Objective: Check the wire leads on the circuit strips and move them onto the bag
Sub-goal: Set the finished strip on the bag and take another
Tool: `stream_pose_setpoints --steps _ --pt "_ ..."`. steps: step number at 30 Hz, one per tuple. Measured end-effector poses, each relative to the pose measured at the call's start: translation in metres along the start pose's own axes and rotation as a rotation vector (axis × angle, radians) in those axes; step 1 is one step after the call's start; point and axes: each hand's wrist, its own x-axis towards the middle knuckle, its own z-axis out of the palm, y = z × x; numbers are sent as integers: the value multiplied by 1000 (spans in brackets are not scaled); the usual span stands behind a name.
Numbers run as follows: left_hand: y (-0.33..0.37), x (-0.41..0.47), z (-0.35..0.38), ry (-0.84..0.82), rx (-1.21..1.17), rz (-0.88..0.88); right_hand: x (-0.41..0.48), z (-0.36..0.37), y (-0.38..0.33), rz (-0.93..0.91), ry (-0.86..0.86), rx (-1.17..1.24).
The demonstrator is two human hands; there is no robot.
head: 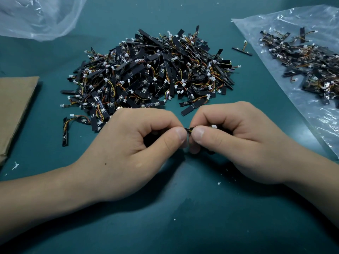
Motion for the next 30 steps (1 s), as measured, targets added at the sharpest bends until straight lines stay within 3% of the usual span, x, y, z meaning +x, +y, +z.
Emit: stream_pose_setpoints --steps 30 --pt "-1 -1 0 -11 -29 -35 -1 -1 -1 -29 -32 -21"
